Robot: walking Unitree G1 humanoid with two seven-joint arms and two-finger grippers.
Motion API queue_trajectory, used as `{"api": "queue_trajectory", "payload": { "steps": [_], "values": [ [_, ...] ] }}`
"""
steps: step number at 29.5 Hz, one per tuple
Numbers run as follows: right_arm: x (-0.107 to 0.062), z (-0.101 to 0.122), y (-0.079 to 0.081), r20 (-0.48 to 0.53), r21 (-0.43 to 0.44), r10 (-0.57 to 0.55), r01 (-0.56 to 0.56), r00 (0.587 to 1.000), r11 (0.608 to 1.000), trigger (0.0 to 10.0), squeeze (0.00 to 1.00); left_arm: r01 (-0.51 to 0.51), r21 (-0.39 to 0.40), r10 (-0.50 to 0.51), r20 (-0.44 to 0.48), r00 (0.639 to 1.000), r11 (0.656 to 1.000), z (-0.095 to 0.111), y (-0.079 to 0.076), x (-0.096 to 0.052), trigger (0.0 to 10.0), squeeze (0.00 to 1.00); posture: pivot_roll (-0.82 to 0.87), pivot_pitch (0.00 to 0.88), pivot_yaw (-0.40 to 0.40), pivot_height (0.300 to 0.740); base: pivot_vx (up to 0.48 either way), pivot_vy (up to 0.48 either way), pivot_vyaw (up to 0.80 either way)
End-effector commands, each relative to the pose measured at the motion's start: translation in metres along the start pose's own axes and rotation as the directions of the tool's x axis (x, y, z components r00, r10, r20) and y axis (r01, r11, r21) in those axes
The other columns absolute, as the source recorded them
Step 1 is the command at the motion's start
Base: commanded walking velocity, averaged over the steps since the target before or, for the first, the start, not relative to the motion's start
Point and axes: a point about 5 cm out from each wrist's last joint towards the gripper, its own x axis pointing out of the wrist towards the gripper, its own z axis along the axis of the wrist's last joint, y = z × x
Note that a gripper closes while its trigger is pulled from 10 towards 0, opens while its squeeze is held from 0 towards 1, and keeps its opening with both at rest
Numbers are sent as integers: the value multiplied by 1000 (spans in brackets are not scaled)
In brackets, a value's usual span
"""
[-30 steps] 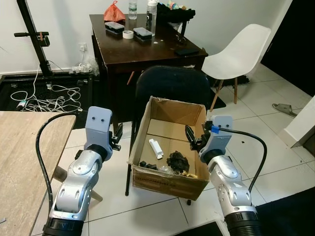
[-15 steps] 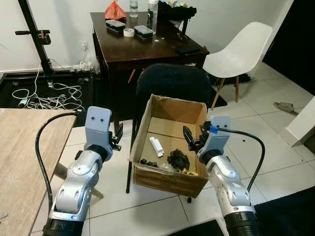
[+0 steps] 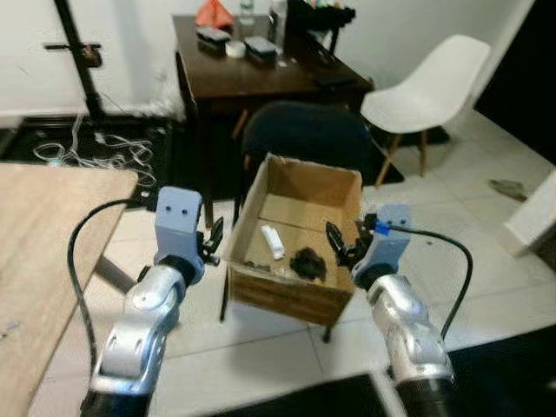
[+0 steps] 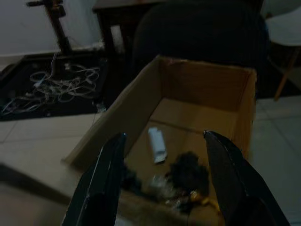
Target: Picking trash to rubbish bin
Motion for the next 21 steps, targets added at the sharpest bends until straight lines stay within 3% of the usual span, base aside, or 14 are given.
{"api": "queue_trajectory", "payload": {
  "steps": [1,21],
  "values": [
    [0,1,2,-1,-1,9,-9,1000,1000,10000,0,3,-2,-3,-9,1000,1000,-1,0,-2,10000,0,106,64,-50,740,-296,0,0],
    [-3,-3,5,-16,14,7,-7,1000,1000,10000,0,13,5,-13,-22,1000,1000,1,1,-2,10000,0,115,82,-38,740,-299,0,0]
  ]
}}
